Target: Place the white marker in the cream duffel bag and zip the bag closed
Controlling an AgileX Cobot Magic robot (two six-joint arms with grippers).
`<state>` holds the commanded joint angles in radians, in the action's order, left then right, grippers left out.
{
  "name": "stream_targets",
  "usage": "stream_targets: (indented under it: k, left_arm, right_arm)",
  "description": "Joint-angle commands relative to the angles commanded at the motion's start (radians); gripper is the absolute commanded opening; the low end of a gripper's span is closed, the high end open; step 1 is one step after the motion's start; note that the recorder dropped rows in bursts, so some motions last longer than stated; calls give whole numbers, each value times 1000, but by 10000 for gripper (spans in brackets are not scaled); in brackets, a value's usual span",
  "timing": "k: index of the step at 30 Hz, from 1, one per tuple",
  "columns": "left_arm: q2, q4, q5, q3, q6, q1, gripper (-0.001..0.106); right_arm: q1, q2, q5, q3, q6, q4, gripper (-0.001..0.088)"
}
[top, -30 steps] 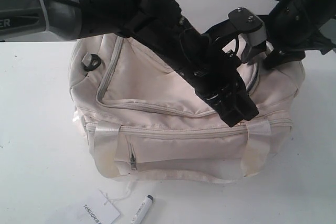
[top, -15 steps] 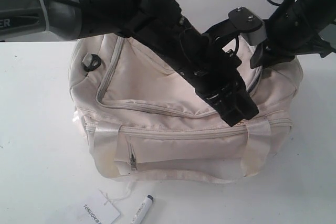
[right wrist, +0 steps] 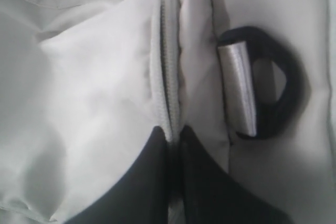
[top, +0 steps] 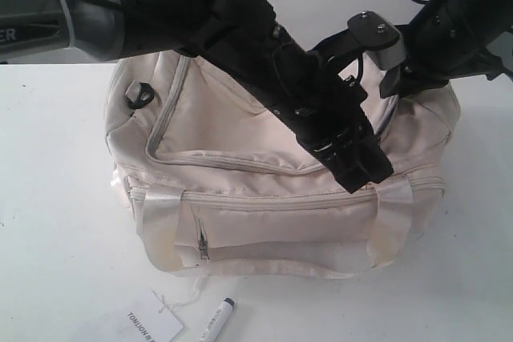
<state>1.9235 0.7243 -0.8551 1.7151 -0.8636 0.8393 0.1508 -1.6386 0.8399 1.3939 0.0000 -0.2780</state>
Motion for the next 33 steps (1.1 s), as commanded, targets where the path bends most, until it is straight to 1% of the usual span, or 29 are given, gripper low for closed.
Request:
stream_targets:
  k: [8,19,23,28,33]
  left_arm:
    - [0,-6,-65,0,0,0,0]
    - [0,-162,-141,0,0,0,0]
    - [0,-210,-144,0,2,0,0]
    - [0,-228,-144,0,23,0,0]
    - [0,-288,-144,0,78,0,0]
  right_arm:
    - [0,2,-9,0,0,1,0]
    - [0,2,-9,0,0,4,0]
    - [0,2,-9,0,0,8,0]
    - [0,2,-9,0,0,23,0]
    - [0,2,-9,0,0,31,0]
